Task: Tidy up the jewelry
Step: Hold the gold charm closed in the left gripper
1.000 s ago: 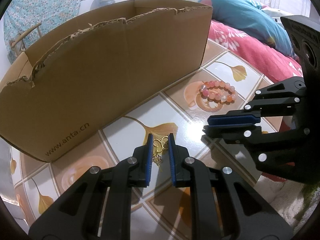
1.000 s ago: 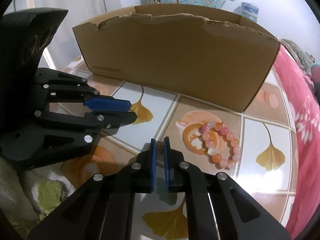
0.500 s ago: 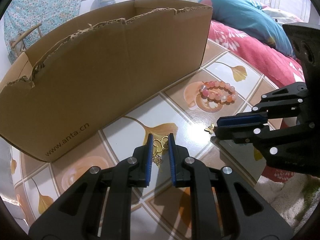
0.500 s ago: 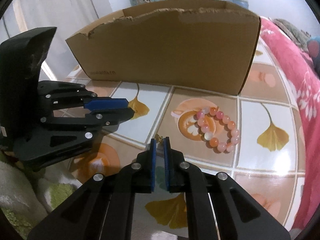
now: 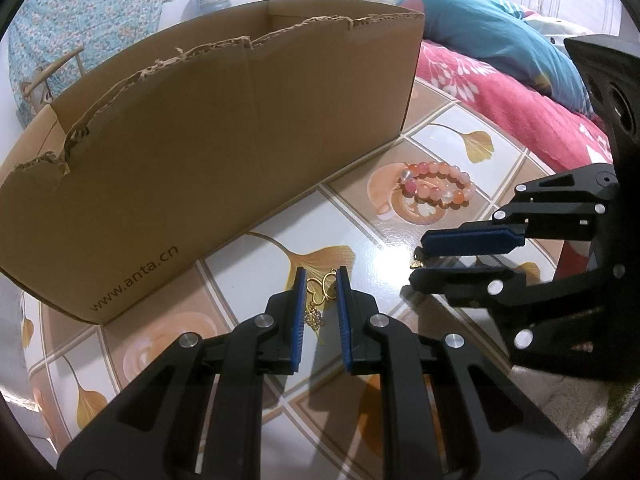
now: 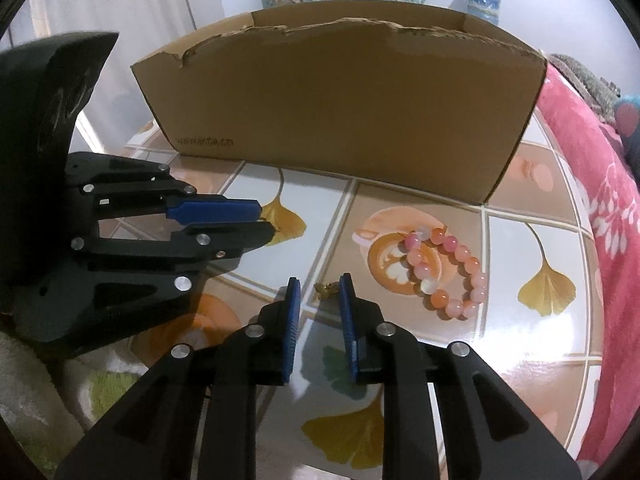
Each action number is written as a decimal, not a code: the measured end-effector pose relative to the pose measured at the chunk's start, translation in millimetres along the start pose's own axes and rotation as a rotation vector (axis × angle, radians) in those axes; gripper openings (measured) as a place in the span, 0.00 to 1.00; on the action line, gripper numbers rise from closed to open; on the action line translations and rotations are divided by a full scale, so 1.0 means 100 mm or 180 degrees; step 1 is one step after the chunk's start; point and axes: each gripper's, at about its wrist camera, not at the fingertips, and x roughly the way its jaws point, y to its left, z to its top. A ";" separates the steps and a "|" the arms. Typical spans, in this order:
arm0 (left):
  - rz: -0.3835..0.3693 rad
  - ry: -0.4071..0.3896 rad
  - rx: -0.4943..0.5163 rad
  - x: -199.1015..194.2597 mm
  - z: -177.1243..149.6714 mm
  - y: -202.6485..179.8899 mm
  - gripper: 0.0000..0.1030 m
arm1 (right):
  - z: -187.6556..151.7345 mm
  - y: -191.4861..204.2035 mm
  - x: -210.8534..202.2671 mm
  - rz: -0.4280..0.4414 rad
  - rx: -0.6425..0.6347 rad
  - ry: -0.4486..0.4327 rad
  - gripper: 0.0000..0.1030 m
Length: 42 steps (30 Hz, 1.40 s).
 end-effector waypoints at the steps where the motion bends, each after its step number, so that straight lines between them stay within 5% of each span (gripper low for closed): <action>1: 0.0000 0.0000 0.0000 0.00 0.00 0.00 0.13 | 0.00 0.03 0.01 -0.0040 -0.0031 -0.0006 0.20; 42: 0.0005 0.0005 0.0027 0.00 0.01 -0.01 0.13 | -0.04 -0.22 -0.08 0.0103 0.0093 -0.0155 0.08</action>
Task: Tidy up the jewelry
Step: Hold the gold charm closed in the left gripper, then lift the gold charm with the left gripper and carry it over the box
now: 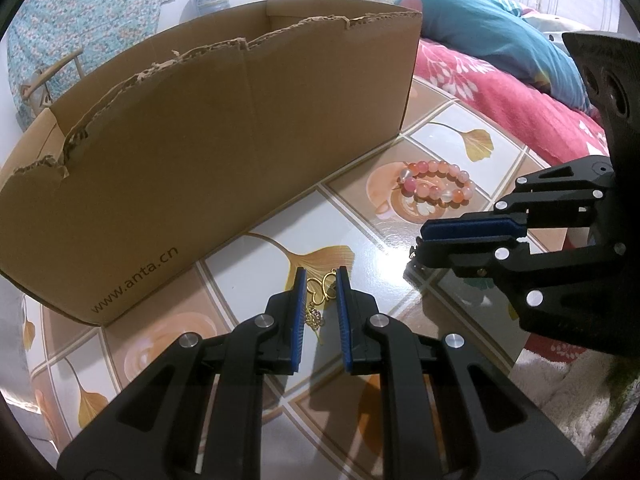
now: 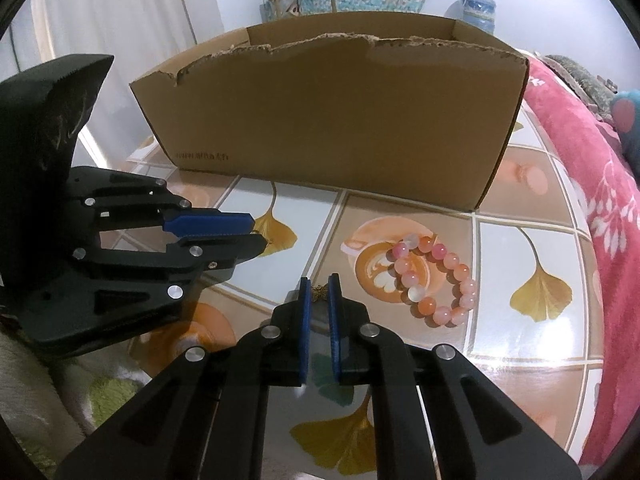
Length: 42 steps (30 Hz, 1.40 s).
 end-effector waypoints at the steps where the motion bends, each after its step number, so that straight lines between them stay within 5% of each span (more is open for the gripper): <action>1: 0.0000 0.0000 0.0003 0.00 -0.01 0.00 0.13 | 0.00 0.00 -0.02 -0.0005 0.0002 -0.0009 0.08; 17: -0.0002 0.0066 0.0053 -0.06 0.00 -0.02 0.09 | 0.01 -0.02 -0.05 -0.0005 0.0025 -0.0064 0.08; 21: 0.0033 0.0117 0.0145 -0.06 0.00 -0.06 0.22 | 0.00 -0.03 -0.06 0.0011 0.0034 -0.0065 0.08; 27: -0.0019 0.0239 0.0110 -0.01 0.03 -0.02 0.23 | 0.00 -0.05 -0.06 0.0033 0.0047 -0.0084 0.08; 38: -0.0007 0.0318 -0.0039 0.00 0.05 -0.01 0.21 | 0.00 -0.08 -0.04 0.0064 0.0123 -0.0116 0.08; 42: 0.0016 0.0352 -0.0045 0.03 0.09 -0.03 0.12 | 0.00 -0.10 -0.07 0.0067 0.0151 -0.0137 0.08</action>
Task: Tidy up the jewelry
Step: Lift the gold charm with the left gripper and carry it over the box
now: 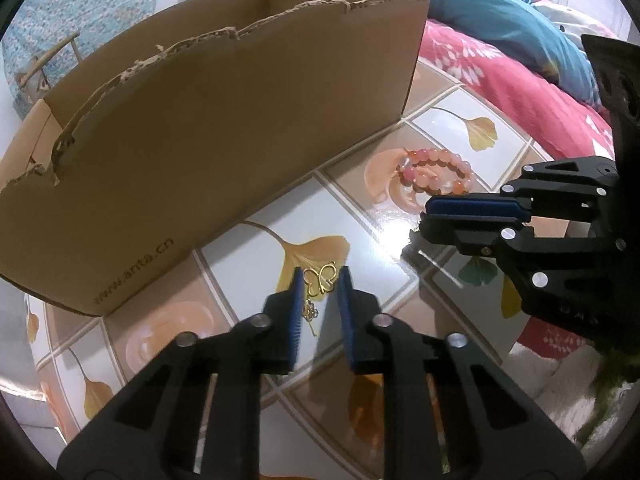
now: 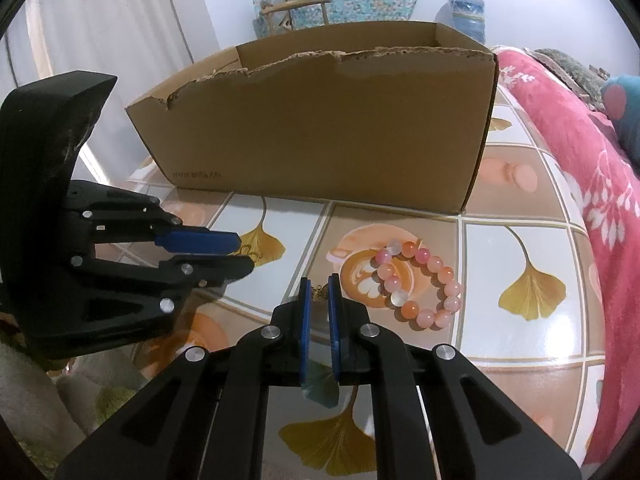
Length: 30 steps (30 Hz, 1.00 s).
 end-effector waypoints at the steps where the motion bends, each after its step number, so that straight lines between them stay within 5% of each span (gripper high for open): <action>1: 0.0008 0.0007 0.0008 0.00 0.01 0.00 0.11 | 0.00 0.00 0.00 0.0005 0.0010 -0.0002 0.08; 20: 0.0036 -0.0126 0.0085 -0.09 0.01 -0.01 0.10 | 0.03 -0.01 -0.01 0.0014 0.0011 -0.0050 0.08; 30: -0.0043 -0.0598 0.0019 -0.63 0.14 0.06 0.10 | 0.25 0.04 -0.34 0.0071 -0.0056 -0.0347 0.08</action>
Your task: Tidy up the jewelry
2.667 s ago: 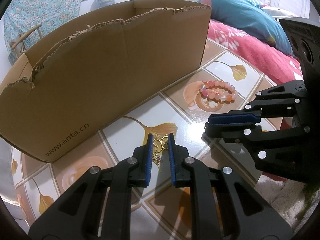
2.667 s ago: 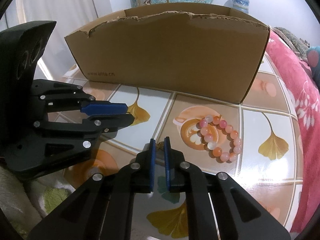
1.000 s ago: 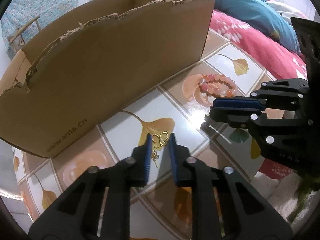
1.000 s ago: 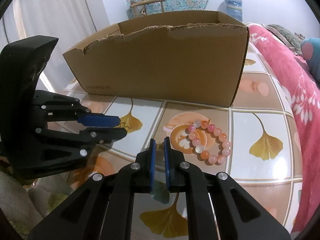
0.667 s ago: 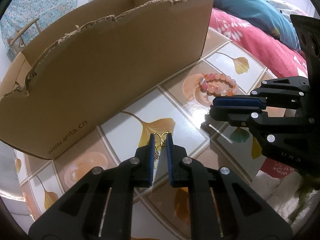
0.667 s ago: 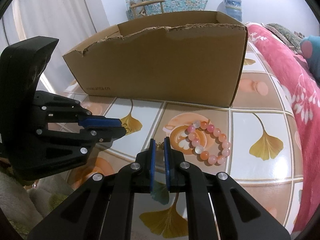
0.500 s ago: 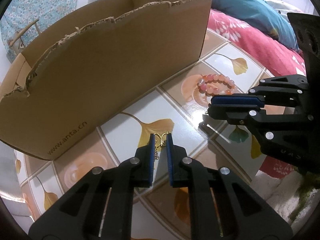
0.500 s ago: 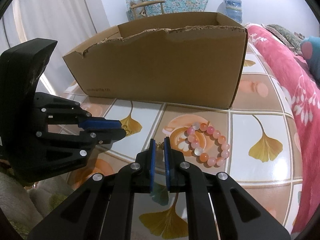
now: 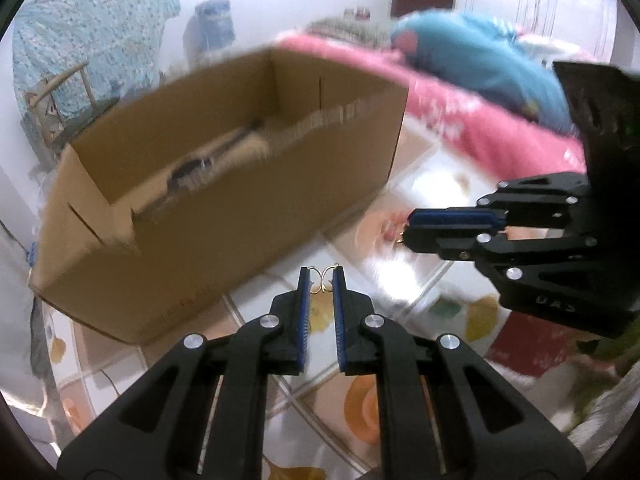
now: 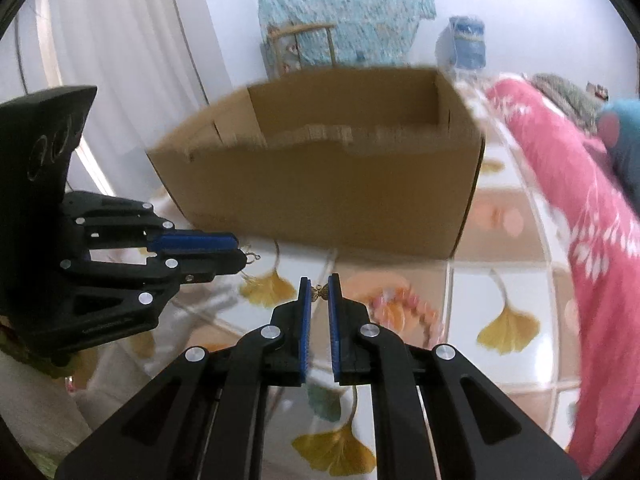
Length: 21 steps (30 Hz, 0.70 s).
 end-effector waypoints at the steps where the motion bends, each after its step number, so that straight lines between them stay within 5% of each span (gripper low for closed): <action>1: -0.0006 -0.0113 0.0006 -0.10 0.07 0.02 0.10 | 0.07 0.00 -0.05 0.0027 -0.0028 -0.0063 0.08; 8: 0.0021 -0.0689 0.0085 -0.51 0.52 0.27 0.10 | 0.85 -0.03 -0.27 0.0356 -0.0293 -0.0446 0.08; 13: -0.0015 -0.0553 -0.0141 -0.34 0.66 0.62 0.10 | 1.23 -0.13 -0.11 0.0405 -0.0299 -0.0404 0.08; 21: -0.0138 -0.0574 -0.0259 -0.45 0.41 0.61 0.10 | 1.26 -0.14 -0.08 0.0474 -0.0196 -0.0405 0.08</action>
